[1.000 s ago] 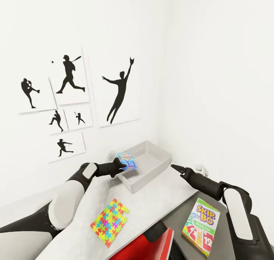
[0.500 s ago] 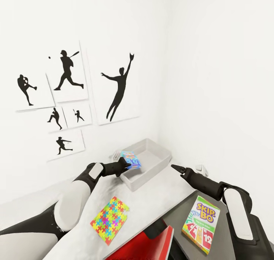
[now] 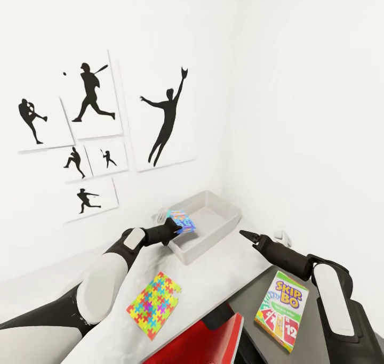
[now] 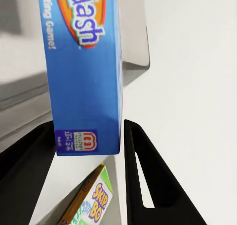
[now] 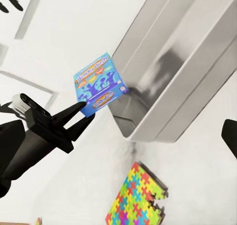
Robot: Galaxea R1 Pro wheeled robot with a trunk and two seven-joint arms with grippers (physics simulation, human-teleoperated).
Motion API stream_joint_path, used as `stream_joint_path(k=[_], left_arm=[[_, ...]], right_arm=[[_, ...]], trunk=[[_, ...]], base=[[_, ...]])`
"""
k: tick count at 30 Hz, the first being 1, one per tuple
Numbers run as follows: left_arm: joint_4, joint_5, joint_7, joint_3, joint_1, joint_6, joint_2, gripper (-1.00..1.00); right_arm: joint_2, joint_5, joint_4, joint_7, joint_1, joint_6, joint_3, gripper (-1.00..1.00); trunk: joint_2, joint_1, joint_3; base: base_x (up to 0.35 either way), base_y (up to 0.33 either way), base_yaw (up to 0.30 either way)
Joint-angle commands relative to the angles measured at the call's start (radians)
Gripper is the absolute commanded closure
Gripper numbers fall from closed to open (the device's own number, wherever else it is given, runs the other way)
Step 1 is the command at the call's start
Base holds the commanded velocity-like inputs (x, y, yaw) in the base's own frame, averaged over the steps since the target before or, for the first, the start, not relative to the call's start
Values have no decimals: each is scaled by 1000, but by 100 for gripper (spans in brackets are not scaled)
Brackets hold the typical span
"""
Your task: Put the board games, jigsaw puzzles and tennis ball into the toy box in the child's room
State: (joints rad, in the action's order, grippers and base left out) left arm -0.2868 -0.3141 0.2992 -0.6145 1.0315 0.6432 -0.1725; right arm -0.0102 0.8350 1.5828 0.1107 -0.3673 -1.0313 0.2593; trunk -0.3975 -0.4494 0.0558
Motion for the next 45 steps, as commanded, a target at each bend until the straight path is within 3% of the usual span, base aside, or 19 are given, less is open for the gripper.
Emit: stream_joint_path(k=[1,17,22,33,45], left_arm=[[-1,-1,-1,-7,1,6,-1,100],[-6,-41,-8,0,7,8,1,100],[-34,-39,-23,26,29,27,-2,100],[-59,-34,-37,6,91,-16,-2,100],[-58,-33,-40,6,92,-15,-2,100]], right_arm=[[1,-10,0,10,-1,-5,1,-100],[8,-15,-5,18,-2,4,-7,-100],[16,-13,-6,15,-2,20,-3,-100],[13,-5,-6,11,-2,23,-2,-100],[13,-4,-6,10,-2,21,-1,-100]], trunk=[[-2,-1,4],[-3,-1,25],[-3,-1,25],[-3,-1,25],[-3,-1,25]], base=[[0,0,0],[0,0,0],[0,0,0],[0,0,0],[0,0,0]])
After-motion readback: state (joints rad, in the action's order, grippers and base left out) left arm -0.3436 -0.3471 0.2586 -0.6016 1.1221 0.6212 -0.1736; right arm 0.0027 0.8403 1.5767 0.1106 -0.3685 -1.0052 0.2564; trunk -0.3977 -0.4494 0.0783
